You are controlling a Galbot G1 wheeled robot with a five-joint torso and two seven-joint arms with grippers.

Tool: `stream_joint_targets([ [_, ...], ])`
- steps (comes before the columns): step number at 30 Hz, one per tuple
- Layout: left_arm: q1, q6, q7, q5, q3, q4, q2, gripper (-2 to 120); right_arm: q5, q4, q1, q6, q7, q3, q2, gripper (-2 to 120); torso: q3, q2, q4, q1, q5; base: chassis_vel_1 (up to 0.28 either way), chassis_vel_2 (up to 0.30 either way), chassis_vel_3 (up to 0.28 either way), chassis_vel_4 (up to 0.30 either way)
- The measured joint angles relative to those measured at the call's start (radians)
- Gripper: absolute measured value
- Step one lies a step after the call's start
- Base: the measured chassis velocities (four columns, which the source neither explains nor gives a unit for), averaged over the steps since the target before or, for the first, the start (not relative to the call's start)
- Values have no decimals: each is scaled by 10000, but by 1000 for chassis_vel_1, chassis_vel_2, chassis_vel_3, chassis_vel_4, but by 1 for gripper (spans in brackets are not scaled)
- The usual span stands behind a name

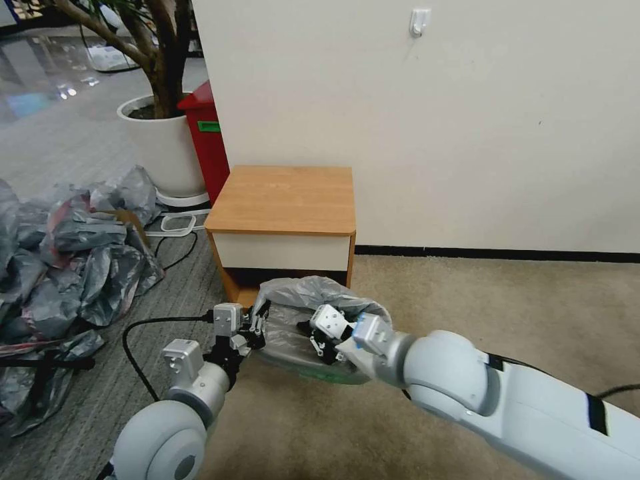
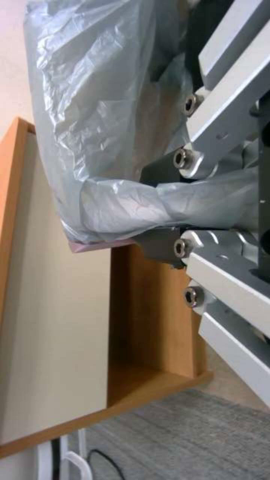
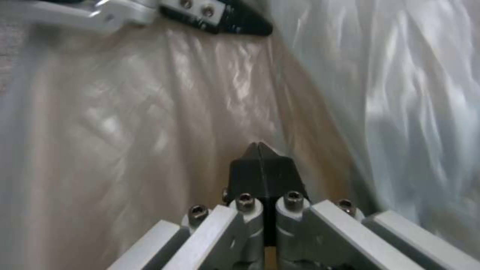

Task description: Pick up the garbage bag from the table and place it over the trash can.

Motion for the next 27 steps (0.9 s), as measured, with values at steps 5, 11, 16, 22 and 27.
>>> stream_joint_targets([
  [5,39,-43,78,179,169,-77,-46,9,29,-366,545,10,65,-468,164,0,0,0,0,0,0,0,0,0,0],
  [11,11,-47,138,275,306,-160,-93,9,317,-980,960,22,264,-869,279,0,0,0,-1,0,1,0,0,0,0],
  [16,29,-48,173,306,320,-215,-112,9,445,-1283,1116,27,324,-998,267,0,0,0,0,1,0,0,0,0,0],
  [22,37,-50,284,531,391,-229,-186,9,1005,-1441,1346,33,705,-1287,204,0,0,0,-1,1,0,0,0,0,0],
  [27,25,-51,337,672,475,-228,-274,9,1148,-1617,1521,37,982,-1615,228,0,0,0,-1,0,0,0,0,0,0],
])
